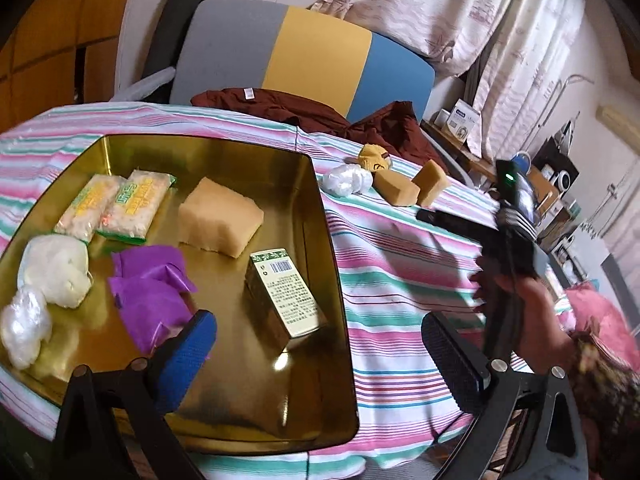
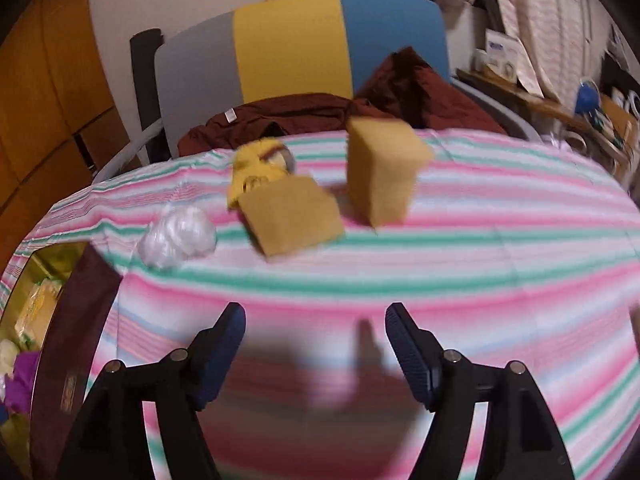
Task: Organize objects
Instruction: 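Reach the right gripper to a tan sponge block on the cloth and grasp it, then lift the tan sponge with the right gripper while the left grasps the clear plastic bag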
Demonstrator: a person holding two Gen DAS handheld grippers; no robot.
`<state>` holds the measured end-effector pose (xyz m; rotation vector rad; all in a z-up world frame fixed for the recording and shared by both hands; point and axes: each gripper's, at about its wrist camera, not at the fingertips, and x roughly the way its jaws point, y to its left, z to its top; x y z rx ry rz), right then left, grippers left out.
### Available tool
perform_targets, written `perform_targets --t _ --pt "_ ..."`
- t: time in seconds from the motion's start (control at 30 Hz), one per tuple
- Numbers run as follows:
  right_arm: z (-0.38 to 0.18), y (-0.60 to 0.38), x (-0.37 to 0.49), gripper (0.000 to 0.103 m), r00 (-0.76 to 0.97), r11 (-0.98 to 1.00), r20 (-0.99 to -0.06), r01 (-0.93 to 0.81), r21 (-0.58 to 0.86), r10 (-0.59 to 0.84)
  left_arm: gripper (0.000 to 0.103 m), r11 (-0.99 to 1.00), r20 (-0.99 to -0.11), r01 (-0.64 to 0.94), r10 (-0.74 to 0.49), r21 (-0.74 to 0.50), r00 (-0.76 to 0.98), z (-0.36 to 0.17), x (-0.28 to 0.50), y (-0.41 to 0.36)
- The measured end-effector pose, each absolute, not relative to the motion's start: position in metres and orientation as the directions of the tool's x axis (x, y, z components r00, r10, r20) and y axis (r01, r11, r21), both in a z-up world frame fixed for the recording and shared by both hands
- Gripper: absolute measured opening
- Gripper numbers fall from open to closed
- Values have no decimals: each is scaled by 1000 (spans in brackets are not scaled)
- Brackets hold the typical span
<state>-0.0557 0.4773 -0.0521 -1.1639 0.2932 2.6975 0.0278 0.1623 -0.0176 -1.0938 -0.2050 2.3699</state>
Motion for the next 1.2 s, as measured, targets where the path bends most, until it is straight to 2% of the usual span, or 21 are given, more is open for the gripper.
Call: perform_targets --t 0.23,0.4,0.53,0.73,1.2 --pt "-53 489 -117 74 -661 -957 -745 -264 119 90 103 -856 -668 -430 501 -288 -550 -10 35 175" --pt "-61 494 -134 74 -674 -960 -738 -225 169 28 103 -853 -670 -444 501 -275 -548 -8 36 176" --pt "-67 485 -140 74 -670 -968 -741 -208 137 39 103 -855 -678 -443 496 -271 -543 -9 33 181" --pt "-63 483 -132 67 -702 -969 -710 -212 125 62 103 -851 -678 -448 502 -275 -537 -7 32 191" --pt "-63 506 -88 67 -693 -929 -709 -337 154 134 103 -829 -686 -488 523 -272 -506 0 17 225"
